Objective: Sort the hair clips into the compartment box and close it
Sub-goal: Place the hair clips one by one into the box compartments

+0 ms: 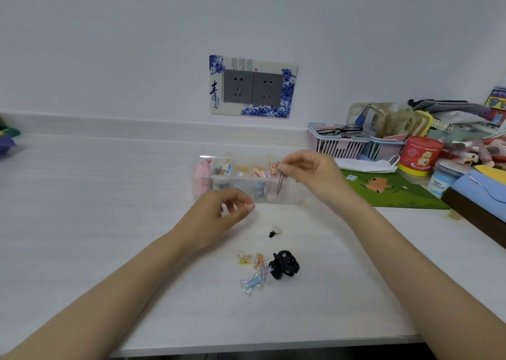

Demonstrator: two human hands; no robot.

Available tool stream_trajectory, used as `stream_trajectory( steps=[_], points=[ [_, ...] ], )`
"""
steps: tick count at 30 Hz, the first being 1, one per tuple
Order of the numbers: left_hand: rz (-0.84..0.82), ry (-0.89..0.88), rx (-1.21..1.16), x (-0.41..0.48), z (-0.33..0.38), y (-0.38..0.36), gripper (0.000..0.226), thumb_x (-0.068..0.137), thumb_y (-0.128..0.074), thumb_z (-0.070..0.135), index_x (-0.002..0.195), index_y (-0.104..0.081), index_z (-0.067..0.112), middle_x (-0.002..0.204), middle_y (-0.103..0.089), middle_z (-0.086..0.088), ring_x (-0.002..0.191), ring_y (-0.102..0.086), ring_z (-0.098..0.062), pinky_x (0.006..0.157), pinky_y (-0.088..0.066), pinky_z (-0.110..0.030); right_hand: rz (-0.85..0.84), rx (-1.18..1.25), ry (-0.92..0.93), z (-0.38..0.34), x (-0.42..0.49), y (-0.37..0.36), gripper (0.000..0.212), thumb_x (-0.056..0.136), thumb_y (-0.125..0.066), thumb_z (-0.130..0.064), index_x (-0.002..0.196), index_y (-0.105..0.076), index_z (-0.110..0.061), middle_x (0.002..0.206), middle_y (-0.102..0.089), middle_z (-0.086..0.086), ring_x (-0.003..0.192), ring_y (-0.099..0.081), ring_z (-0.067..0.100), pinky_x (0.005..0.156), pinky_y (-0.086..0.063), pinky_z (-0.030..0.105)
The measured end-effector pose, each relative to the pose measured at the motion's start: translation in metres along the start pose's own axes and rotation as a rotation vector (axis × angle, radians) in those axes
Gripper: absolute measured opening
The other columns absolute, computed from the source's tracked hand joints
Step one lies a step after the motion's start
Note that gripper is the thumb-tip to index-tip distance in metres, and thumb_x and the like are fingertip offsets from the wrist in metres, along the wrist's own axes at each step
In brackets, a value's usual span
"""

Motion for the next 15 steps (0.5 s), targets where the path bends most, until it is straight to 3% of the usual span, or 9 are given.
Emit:
stream_trajectory(
  steps=[2, 5, 11, 15],
  points=[
    [0.015, 0.008, 0.009, 0.001, -0.004, 0.003, 0.009, 0.088, -0.059, 0.032, 0.091, -0.068, 0.029, 0.082, -0.065, 0.009, 0.077, -0.053, -0.008, 0.062, -0.037, -0.011, 0.085, -0.016, 0.016, -0.004, 0.025, 0.003, 0.01, 0.08, -0.071, -0.013, 0.082, -0.065, -0.02, 0.083, -0.069, -0.004, 0.077, -0.064, 0.008, 0.077, -0.049, 0.015],
    [0.026, 0.007, 0.011, 0.001, -0.005, 0.005, 0.009, 0.089, -0.058, 0.031, 0.091, -0.066, 0.031, 0.085, -0.067, 0.006, 0.08, -0.054, -0.011, 0.062, -0.037, -0.01, 0.131, -0.034, 0.01, 0.001, 0.055, -0.002, 0.01, 0.08, -0.072, -0.014, 0.079, -0.063, -0.02, 0.084, -0.069, 0.002, 0.08, -0.064, 0.013, 0.072, -0.049, 0.012],
    [0.034, -0.01, 0.015, 0.001, -0.008, 0.006, 0.009, 0.09, -0.058, 0.027, 0.093, -0.067, 0.03, 0.086, -0.068, 0.004, 0.082, -0.054, -0.012, 0.062, -0.037, -0.011, 0.01, -0.185, -0.09, 0.027, 0.079, -0.029, 0.007, 0.082, -0.071, -0.018, 0.078, -0.065, -0.015, 0.085, -0.069, 0.012, 0.073, -0.06, 0.015, 0.063, -0.047, 0.02],
    [0.01, -0.024, 0.018, 0.001, -0.006, 0.006, 0.011, 0.09, -0.058, 0.027, 0.094, -0.068, 0.026, 0.081, -0.064, 0.012, 0.077, -0.053, -0.004, 0.065, -0.037, -0.008, -0.014, -0.487, -0.016, 0.035, 0.076, -0.027, 0.011, 0.086, -0.063, -0.026, 0.089, -0.071, -0.019, 0.1, -0.069, 0.0, 0.091, -0.057, 0.015, 0.082, -0.044, 0.031]
  ],
)
Point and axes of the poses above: each hand's wrist, its own x-axis towards the middle knuckle, its own y-axis out of the back of the hand, z = x × y, the point moved 1 cm from there along x, towards the middle knuckle
